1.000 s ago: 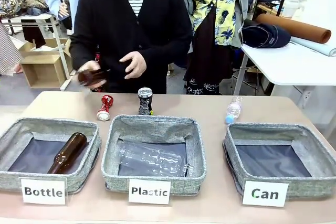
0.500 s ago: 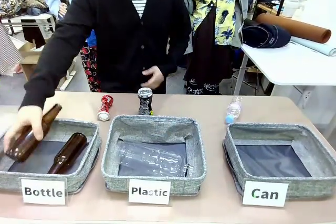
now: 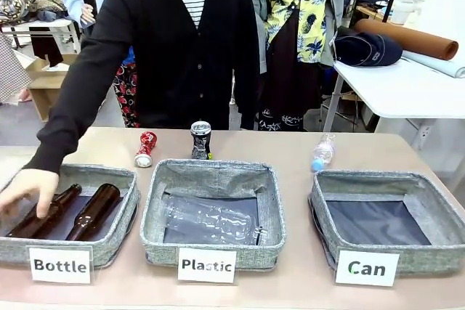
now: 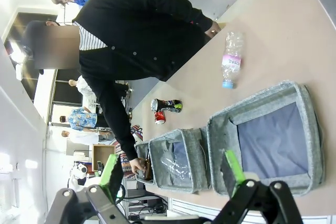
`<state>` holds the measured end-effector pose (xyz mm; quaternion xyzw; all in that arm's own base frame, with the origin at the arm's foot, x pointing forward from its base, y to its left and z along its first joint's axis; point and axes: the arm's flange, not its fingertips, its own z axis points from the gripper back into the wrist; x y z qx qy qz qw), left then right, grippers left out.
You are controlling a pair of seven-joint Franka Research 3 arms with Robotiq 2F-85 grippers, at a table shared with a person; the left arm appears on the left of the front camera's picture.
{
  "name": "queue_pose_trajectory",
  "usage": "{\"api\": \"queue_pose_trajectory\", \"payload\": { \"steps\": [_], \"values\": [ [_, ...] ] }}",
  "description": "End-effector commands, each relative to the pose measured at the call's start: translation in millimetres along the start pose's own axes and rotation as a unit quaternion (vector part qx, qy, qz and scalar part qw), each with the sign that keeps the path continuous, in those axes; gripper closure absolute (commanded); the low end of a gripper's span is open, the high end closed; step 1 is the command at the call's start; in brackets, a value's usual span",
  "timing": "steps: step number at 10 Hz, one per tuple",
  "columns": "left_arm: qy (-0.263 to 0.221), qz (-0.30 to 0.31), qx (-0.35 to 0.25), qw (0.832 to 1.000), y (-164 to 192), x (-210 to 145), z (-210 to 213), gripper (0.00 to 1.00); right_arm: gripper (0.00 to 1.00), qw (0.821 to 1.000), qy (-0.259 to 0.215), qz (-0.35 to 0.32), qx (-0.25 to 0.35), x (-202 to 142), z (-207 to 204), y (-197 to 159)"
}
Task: Sort the can waste into the basket.
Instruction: Pick up the can waste from the table and place it in the right Fabric basket.
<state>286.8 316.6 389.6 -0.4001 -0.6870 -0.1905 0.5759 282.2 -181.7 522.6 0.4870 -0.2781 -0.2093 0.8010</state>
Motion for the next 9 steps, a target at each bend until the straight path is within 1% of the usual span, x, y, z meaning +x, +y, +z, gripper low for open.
{"api": "queue_pose_trajectory", "payload": {
  "steps": [1, 3, 4, 5, 6, 7, 8, 9],
  "values": [
    [0.040, -0.015, -0.006, 0.999, -1.2, 14.1, -38.0, 0.00, 0.00, 1.000, -0.006, 0.012, 0.015, 2.7, -0.5, 0.4],
    [0.080, -0.038, -0.002, 0.996, -13.8, 22.5, -80.6, 0.00, 0.00, 1.000, -0.006, 0.012, 0.015, 2.7, -0.5, 0.4],
    [0.102, -0.044, -0.001, 0.994, -14.2, 21.9, -91.3, 0.00, 0.00, 1.000, -0.006, 0.012, 0.015, 2.7, -0.5, 0.4],
    [0.094, -0.028, -0.006, 0.995, -7.2, 19.3, -87.8, 0.00, 0.00, 1.000, -0.006, 0.012, 0.015, 2.7, -0.5, 0.4],
    [0.090, -0.013, 0.011, 0.996, 0.0, 15.7, -87.1, 0.00, 0.00, 1.000, -0.006, 0.012, 0.015, 2.7, -0.5, 0.4],
    [0.100, -0.015, 0.020, 0.995, -3.6, 11.8, -96.6, 0.00, 0.00, 1.000, -0.006, 0.012, 0.015, 2.7, -0.5, 0.4],
    [0.132, -0.028, 0.013, 0.991, -14.0, 9.1, -127.4, 0.00, 0.00, 1.000, -0.006, 0.012, 0.015, 2.7, -0.5, 0.4],
    [0.186, -0.056, 0.007, 0.981, -23.7, 2.4, -166.3, 0.00, 0.00, 1.000, -0.006, 0.012, 0.015, 2.7, -0.5, 0.4]
  ]
}}
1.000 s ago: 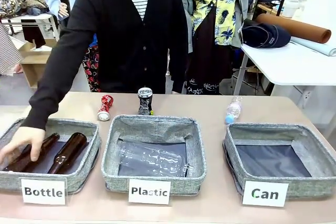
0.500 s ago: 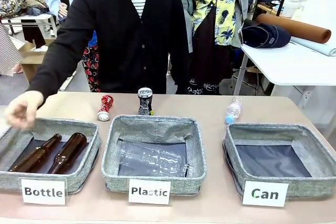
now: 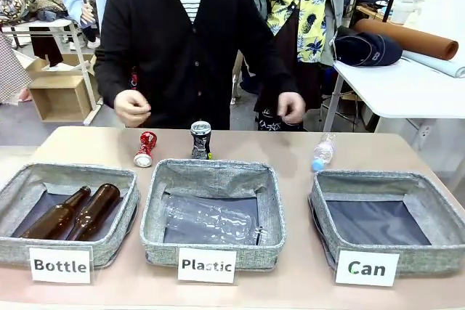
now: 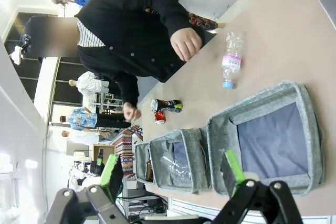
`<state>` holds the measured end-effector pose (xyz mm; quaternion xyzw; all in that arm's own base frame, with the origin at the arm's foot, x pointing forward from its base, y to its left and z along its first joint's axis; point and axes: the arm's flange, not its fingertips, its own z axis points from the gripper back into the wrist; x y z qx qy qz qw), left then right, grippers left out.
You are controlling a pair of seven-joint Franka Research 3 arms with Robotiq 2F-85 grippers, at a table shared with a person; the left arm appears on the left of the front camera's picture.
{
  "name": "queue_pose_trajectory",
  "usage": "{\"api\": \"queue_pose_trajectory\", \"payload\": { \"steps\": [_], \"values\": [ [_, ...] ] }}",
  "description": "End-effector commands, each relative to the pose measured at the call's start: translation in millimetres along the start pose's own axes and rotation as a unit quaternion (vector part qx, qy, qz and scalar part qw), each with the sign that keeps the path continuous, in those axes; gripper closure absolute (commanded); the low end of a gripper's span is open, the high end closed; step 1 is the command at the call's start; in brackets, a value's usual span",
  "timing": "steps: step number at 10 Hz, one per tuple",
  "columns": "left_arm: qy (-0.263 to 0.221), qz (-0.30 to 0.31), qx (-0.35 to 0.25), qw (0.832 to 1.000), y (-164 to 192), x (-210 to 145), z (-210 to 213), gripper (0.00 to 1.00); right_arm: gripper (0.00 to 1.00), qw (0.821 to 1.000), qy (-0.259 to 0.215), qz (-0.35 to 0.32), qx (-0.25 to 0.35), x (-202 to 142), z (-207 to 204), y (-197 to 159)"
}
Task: Sort the can waste into the basket.
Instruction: Pick up the can waste from the table and place it in the right Fabric basket.
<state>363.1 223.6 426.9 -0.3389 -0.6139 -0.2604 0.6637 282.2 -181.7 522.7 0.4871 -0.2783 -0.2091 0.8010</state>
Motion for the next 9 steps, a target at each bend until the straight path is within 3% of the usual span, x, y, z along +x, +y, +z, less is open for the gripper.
{"api": "queue_pose_trajectory", "payload": {
  "steps": [1, 2, 4, 5, 7, 8, 9],
  "values": [
    [0.112, -0.053, -0.034, 0.992, -28.7, 11.5, -84.8, 0.00, 0.00, 1.000, -0.006, 0.012, 0.014, 2.8, -0.4, 0.3],
    [0.231, -0.106, -0.031, 0.967, -34.2, -1.3, -155.0, 0.00, 0.00, 1.000, -0.006, 0.012, 0.014, 2.8, -0.4, 0.3],
    [0.324, -0.164, -0.009, 0.932, -44.3, -23.0, -224.0, 0.00, 0.00, 1.000, -0.006, 0.012, 0.014, 2.8, -0.4, 0.3],
    [0.337, -0.186, -0.019, 0.923, -54.2, -33.0, -258.4, 0.00, 0.00, 1.000, -0.006, 0.012, 0.014, 2.8, -0.4, 0.3],
    [0.302, -0.240, -0.003, 0.923, -79.1, -47.3, -315.6, 0.00, 0.00, 1.000, -0.006, 0.012, 0.014, 2.8, -0.4, 0.3],
    [0.288, -0.242, -0.027, 0.926, -85.4, -53.6, -333.7, 0.00, 0.00, 1.000, -0.006, 0.012, 0.014, 2.8, -0.4, 0.3],
    [0.332, -0.217, -0.019, 0.918, -89.2, -42.3, -305.7, 0.00, 0.00, 1.000, -0.006, 0.012, 0.014, 2.8, -0.4, 0.3]
  ]
}}
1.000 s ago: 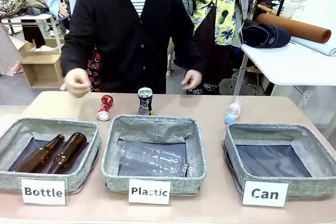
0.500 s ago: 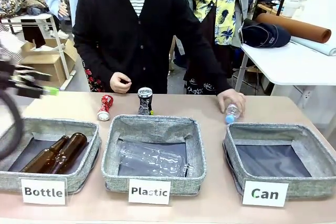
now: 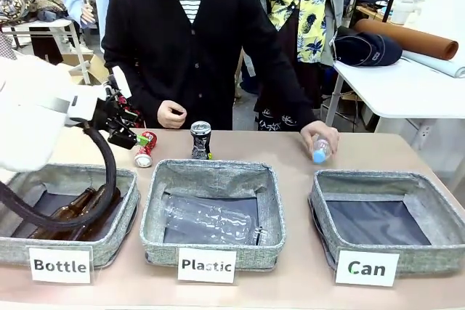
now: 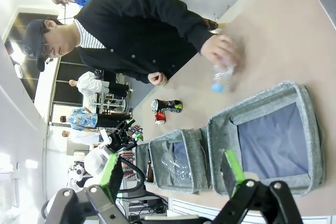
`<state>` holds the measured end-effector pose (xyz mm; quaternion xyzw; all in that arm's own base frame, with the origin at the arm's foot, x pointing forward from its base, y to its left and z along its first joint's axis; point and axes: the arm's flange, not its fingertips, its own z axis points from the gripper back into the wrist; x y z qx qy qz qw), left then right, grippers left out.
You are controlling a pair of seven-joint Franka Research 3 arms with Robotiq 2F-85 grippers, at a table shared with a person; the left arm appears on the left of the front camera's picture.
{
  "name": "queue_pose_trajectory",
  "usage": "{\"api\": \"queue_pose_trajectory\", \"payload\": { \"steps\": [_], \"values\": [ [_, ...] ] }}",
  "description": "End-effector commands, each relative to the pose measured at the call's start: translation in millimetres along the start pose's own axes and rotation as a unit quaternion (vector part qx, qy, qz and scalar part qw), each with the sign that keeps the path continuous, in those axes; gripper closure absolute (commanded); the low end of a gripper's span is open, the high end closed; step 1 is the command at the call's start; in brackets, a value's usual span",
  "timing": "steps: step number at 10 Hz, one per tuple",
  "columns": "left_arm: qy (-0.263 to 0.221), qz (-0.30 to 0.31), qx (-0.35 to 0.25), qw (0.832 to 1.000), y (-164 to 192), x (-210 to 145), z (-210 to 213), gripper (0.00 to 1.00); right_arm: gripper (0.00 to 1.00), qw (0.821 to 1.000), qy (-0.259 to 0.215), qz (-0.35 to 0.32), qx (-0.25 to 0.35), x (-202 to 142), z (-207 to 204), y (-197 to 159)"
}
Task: Sort the can waste into the basket.
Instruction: Pick up the can waste from the table and place it in the right Fabric basket.
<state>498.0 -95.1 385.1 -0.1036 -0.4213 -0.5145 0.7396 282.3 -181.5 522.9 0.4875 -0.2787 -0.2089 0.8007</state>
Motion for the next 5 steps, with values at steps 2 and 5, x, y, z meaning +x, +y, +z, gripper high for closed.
{"api": "queue_pose_trajectory", "payload": {
  "steps": [2, 5],
  "values": [
    [0.010, 0.012, 0.000, 1.000, 2.1, -12.9, 24.4, 0.00, 0.00, 1.000, -0.006, 0.011, 0.014, 2.8, -0.3, 0.0],
    [0.007, 0.006, -0.042, 0.999, 28.3, -9.2, 9.6, 0.00, 0.00, 1.000, -0.006, 0.011, 0.014, 2.8, -0.3, 0.0]
  ]
}}
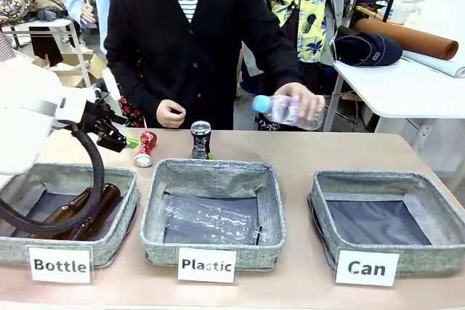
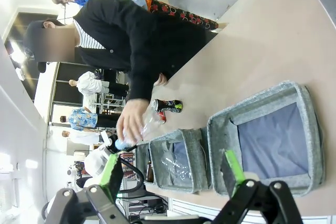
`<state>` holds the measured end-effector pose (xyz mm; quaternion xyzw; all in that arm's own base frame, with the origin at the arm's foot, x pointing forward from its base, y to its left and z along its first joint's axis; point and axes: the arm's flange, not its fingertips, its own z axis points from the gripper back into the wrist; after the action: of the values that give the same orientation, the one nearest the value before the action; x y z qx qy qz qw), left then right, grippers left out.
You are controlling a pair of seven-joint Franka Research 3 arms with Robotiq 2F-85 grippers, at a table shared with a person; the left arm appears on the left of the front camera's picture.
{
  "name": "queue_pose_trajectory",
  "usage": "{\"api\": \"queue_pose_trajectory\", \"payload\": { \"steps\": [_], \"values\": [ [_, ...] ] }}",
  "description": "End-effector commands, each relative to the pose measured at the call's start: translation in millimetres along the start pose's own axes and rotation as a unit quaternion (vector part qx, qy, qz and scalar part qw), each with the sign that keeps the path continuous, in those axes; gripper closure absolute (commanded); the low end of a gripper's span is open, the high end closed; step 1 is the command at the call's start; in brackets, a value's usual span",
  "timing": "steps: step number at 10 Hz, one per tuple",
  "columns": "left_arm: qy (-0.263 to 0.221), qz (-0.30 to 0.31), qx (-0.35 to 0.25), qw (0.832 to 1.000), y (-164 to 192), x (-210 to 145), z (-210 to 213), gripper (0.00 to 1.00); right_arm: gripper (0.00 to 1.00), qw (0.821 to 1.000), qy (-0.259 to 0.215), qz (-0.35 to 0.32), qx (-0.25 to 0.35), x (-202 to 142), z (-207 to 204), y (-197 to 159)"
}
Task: Sort the can waste into the basket.
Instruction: Pick up the can waste from the table and place it in the right Fabric basket.
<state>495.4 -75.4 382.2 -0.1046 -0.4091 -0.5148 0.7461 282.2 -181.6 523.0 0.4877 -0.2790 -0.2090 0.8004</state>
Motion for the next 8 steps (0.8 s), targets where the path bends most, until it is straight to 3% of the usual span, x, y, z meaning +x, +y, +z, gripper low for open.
{"api": "queue_pose_trajectory", "payload": {
  "steps": [1, 3, 5, 8],
  "values": [
    [-0.017, 0.000, -0.069, 0.997, 47.4, 10.8, -7.9, 0.00, 0.00, 1.000, -0.006, 0.011, 0.013, 2.7, -0.5, 0.0],
    [-0.041, -0.057, -0.118, 0.991, 75.9, 17.0, -25.5, 0.00, 0.00, 1.000, -0.006, 0.011, 0.013, 2.7, -0.5, 0.0],
    [-0.086, -0.096, -0.179, 0.975, 85.3, -10.6, 6.6, 0.00, 0.00, 1.000, -0.006, 0.011, 0.013, 2.7, -0.5, 0.0],
    [-0.157, -0.087, -0.146, 0.973, 58.9, -85.2, 64.2, 0.00, 0.00, 1.000, -0.006, 0.011, 0.013, 2.7, -0.5, 0.0]
  ]
}}
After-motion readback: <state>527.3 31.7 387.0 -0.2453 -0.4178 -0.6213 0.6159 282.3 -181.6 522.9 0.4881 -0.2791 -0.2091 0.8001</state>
